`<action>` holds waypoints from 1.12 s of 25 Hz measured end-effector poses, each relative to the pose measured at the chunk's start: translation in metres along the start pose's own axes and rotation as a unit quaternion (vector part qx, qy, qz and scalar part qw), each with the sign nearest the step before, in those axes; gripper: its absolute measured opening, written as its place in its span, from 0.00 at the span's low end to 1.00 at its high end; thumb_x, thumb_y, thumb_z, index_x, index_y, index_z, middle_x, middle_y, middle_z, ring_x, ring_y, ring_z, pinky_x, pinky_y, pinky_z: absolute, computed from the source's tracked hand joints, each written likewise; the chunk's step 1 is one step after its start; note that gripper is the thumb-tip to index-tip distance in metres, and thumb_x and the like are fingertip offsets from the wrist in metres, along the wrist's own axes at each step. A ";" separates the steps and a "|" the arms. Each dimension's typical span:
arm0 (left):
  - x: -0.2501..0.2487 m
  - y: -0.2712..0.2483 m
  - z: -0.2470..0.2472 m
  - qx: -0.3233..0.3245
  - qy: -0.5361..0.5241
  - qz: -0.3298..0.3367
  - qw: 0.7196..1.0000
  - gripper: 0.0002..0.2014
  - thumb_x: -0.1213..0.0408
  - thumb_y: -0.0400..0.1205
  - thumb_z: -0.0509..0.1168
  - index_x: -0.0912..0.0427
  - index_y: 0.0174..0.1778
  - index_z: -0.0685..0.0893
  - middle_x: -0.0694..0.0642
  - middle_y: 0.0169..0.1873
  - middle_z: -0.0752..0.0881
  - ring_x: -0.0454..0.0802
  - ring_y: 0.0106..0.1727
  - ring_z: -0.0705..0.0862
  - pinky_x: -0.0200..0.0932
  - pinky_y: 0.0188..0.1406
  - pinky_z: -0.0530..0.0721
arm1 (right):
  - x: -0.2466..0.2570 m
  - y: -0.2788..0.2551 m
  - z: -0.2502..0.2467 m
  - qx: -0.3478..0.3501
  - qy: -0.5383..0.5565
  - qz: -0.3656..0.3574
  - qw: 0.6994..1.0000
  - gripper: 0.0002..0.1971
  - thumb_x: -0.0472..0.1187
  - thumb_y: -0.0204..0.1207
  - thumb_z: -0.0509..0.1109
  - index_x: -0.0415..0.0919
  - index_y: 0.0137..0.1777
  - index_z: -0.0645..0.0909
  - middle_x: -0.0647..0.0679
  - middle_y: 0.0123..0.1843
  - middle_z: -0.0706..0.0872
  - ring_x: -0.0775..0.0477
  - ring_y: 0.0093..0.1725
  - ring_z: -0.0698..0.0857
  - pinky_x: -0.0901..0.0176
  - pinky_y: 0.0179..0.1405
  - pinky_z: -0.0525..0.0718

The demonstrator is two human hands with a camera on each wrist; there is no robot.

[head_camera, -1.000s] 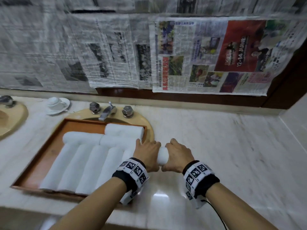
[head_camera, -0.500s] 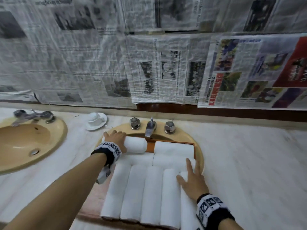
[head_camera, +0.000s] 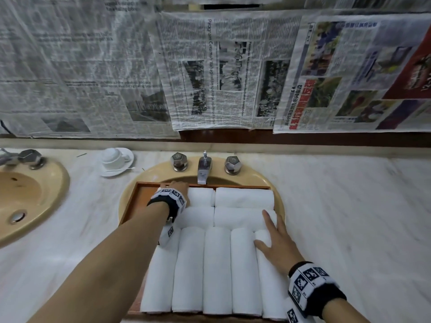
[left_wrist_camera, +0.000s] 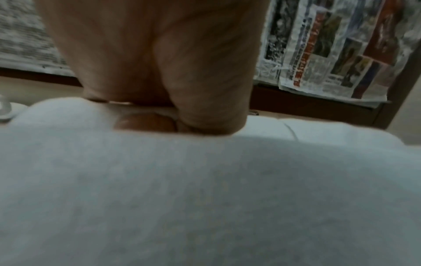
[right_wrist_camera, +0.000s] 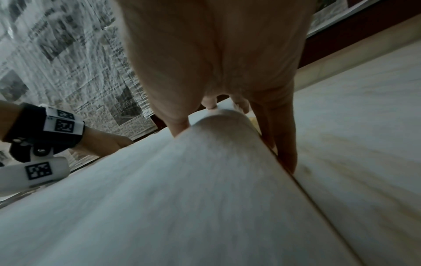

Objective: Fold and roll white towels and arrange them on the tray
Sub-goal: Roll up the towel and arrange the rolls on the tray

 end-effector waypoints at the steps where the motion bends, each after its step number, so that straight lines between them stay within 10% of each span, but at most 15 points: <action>1: -0.002 0.000 0.000 0.002 -0.006 0.005 1.000 0.27 0.61 0.76 0.65 0.52 0.74 0.73 0.56 0.72 0.77 0.59 0.76 0.72 0.66 0.77 0.63 | 0.000 -0.001 0.000 0.002 -0.002 0.001 1.000 0.42 0.57 0.80 0.64 0.66 0.82 0.35 0.56 0.85 0.34 0.41 0.75 0.71 0.52 0.70 0.74; 6: 0.038 -0.036 -0.023 -0.139 -0.204 -0.047 0.968 0.24 0.70 0.75 0.64 0.52 0.69 0.80 0.60 0.65 0.81 0.63 0.63 0.81 0.54 0.62 0.81 | 0.011 -0.007 -0.007 0.014 -0.005 0.000 1.000 0.42 0.56 0.82 0.64 0.62 0.84 0.37 0.53 0.86 0.33 0.42 0.79 0.67 0.56 0.71 0.70; 11: 0.144 -0.095 0.039 -0.111 -0.252 -0.314 0.909 0.32 0.44 0.79 0.63 0.65 0.71 0.74 0.68 0.70 0.74 0.69 0.70 0.73 0.64 0.69 0.72 | 0.006 -0.009 -0.004 0.001 0.056 0.019 0.998 0.49 0.55 0.80 0.68 0.56 0.84 0.30 0.46 0.87 0.38 0.44 0.85 0.53 0.49 0.80 0.59; 17: 0.173 -0.112 0.123 0.010 -0.365 -0.288 0.885 0.30 0.42 0.82 0.50 0.62 0.68 0.77 0.68 0.67 0.79 0.68 0.64 0.79 0.59 0.67 0.74 | -0.009 -0.016 0.003 0.005 0.118 0.110 0.987 0.50 0.63 0.76 0.67 0.47 0.84 0.37 0.38 0.78 0.70 0.35 0.70 0.76 0.50 0.64 0.77; 19: 0.182 -0.094 0.152 -0.004 -0.392 -0.281 0.876 0.34 0.39 0.78 0.49 0.62 0.69 0.77 0.68 0.70 0.78 0.68 0.64 0.79 0.59 0.65 0.72 | -0.012 -0.022 0.009 0.036 0.132 0.127 0.982 0.48 0.65 0.76 0.66 0.46 0.85 0.42 0.39 0.77 0.72 0.36 0.70 0.77 0.52 0.63 0.77; 23: 0.140 -0.140 0.128 -0.049 -0.469 -0.300 0.829 0.18 0.64 0.84 0.54 0.73 0.63 0.78 0.73 0.63 0.80 0.70 0.61 0.79 0.57 0.63 0.71 | -0.027 -0.028 0.004 0.036 0.129 0.105 0.985 0.46 0.64 0.78 0.63 0.43 0.84 0.43 0.37 0.77 0.71 0.36 0.70 0.76 0.54 0.61 0.74; 28: 0.077 -0.182 0.106 -0.088 -0.529 -0.339 0.773 0.21 0.65 0.81 0.58 0.75 0.66 0.77 0.74 0.64 0.79 0.71 0.64 0.77 0.57 0.65 0.71 | -0.076 -0.035 -0.028 0.047 0.141 0.086 0.985 0.45 0.65 0.77 0.64 0.43 0.83 0.46 0.39 0.74 0.74 0.38 0.66 0.79 0.52 0.60 0.78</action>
Point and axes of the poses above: each hand's wrist, its own y-axis towards the middle knuckle, its own z-axis out of the palm, x = y × z, the point moved 7 cm from there along y, towards the middle knuckle
